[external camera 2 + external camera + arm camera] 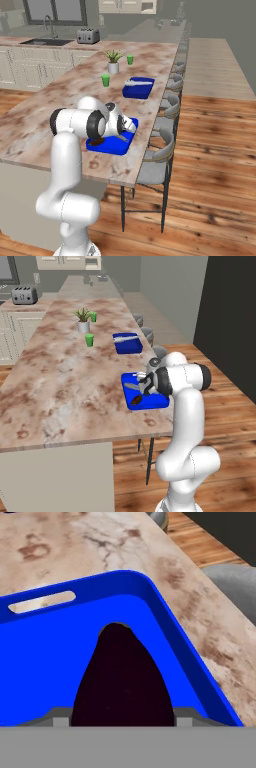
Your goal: Gather the eggplant and sweet potato from the fridge and place them on a tray on the dining counter. Then gather the steak and chicken drumstick from the fridge and place them on the other tray.
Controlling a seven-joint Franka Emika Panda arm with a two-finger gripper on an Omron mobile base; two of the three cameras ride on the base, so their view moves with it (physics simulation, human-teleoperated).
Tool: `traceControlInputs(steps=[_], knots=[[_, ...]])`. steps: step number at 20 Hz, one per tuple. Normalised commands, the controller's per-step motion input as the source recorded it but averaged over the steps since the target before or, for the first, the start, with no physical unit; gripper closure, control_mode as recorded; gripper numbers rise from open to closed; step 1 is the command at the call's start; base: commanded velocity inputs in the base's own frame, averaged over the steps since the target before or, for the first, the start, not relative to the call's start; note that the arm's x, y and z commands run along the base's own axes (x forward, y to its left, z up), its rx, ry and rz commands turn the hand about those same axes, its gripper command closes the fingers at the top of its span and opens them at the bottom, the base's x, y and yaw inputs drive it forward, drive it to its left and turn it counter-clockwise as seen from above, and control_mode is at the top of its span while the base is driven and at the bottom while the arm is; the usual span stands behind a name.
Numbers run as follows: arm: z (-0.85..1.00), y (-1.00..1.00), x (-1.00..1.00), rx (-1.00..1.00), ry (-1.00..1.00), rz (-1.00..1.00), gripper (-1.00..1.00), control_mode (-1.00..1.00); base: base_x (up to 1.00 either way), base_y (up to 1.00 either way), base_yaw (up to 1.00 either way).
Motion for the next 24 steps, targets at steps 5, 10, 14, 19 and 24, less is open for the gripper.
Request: traceControlInputs(steps=[5, 10, 14, 19, 24], knots=[[-0.05, 0.01, 0.03, 0.00, 0.00, -0.02, 1.00, -1.00, 0.00, 0.00, 0.00], [-0.01, 0.04, 0.00, 0.00, 0.00, -0.01, -1.00, -1.00, 0.00, 0.00, 0.00], [0.08, 0.06, 0.00, 0.01, 0.00, 0.00, -1.00, -1.00, 0.00, 0.00, 0.00], [0.40, 0.15, 0.00, 0.02, 0.00, 0.00, -1.00, -1.00, 0.00, 0.00, 0.00], [0.52, 0.09, 0.00, 0.03, 0.00, 0.00, -1.00, -1.00, 0.00, 0.00, 0.00]])
